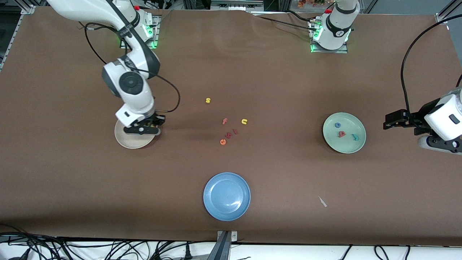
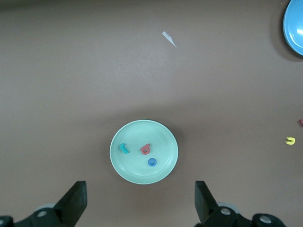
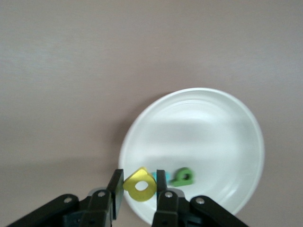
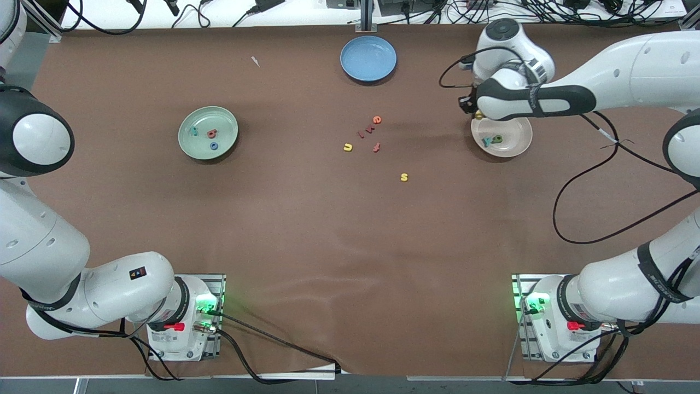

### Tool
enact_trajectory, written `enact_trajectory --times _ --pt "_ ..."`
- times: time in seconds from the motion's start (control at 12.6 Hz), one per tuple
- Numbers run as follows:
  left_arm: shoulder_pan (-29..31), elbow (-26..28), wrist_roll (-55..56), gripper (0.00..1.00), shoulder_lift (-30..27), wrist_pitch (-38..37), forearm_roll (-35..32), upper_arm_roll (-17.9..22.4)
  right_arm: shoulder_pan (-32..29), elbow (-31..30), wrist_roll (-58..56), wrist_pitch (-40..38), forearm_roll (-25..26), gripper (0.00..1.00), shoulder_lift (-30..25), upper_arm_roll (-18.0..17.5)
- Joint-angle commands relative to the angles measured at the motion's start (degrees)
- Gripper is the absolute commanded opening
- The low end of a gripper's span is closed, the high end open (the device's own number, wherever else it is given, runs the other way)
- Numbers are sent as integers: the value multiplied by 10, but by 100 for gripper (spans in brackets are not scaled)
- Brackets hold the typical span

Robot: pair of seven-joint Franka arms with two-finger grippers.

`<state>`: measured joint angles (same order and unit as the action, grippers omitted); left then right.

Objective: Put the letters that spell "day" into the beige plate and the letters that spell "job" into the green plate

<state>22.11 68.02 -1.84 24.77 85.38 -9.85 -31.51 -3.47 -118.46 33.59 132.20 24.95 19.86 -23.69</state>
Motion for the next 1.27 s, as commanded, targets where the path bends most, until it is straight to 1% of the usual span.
enact_trajectory --times 0.0,0.16,0.24,0.48,0.56,0.64,0.79,0.95,1.11,1.19 --pt "1 -6 -15 100 -4 -10 7 1 0 -19 -67 -1 -28 29 -17 24" --pt "1 -6 -15 100 -4 -10 7 0 0 -19 -68 -1 -29 96 -16 28" --pt "1 -6 -15 100 -4 -10 7 0 0 -19 -70 -3 -29 100 -15 29" --pt "0 -6 -15 100 -4 -10 7 0 0 -12 -78 -11 -30 100 -14 35" --pt "0 -6 -15 100 -4 -10 7 0 0 -5 -78 -16 -31 100 -15 47" --pt "0 -6 -15 100 -4 -10 7 0 0 6 -78 -31 -44 100 -15 50" --pt "1 -6 -15 100 -4 -10 7 0 0 59 -80 -103 -106 100 -17 50" --pt "1 -6 -15 100 -4 -10 6 0 0 121 -91 -201 -118 100 -26 48" --pt "1 -6 -15 100 -4 -10 6 0 0 164 -134 -272 -120 100 -43 47" --pt "0 -6 -15 100 -4 -10 6 0 0 187 -142 -304 -144 100 -53 47"
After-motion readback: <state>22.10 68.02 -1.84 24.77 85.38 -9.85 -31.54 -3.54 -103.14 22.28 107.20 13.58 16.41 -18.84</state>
